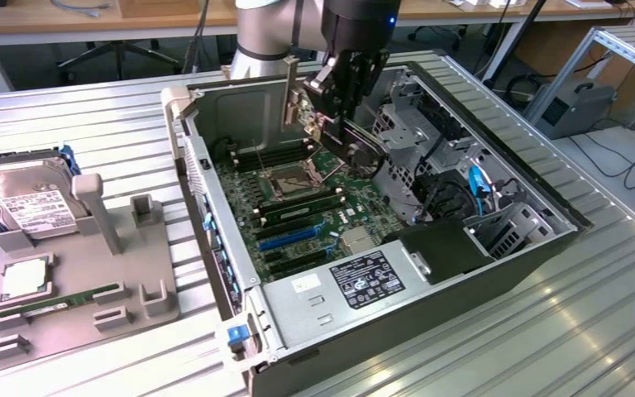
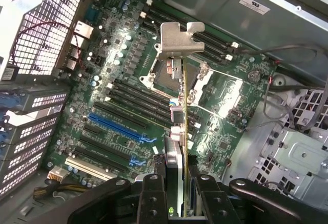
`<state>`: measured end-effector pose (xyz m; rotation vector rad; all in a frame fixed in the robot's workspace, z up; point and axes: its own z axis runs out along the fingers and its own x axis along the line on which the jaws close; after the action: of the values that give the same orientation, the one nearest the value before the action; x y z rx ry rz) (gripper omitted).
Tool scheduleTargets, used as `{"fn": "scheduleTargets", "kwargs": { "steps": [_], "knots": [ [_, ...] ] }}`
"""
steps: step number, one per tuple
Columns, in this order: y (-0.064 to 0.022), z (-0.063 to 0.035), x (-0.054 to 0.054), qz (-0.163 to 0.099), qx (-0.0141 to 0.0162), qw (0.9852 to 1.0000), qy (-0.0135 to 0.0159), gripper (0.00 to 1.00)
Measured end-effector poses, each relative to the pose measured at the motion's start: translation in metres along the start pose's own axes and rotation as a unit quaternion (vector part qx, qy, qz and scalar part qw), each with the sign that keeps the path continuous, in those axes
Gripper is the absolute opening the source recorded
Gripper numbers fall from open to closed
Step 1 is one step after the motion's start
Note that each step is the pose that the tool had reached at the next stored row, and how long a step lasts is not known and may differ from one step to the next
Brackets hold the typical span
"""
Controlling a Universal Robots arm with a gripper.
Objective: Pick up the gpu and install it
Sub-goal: 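Insert the gpu into the slot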
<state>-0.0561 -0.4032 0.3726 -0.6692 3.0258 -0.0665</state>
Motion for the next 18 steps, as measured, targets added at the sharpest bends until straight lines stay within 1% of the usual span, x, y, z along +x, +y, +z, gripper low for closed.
{"fn": "scheduleTargets", "kwargs": {
  "steps": [18],
  "knots": [
    [0.0, 0.0002, 0.0, -0.029, -0.0009, 0.9996, -0.0014, 0.27]
  ]
}}
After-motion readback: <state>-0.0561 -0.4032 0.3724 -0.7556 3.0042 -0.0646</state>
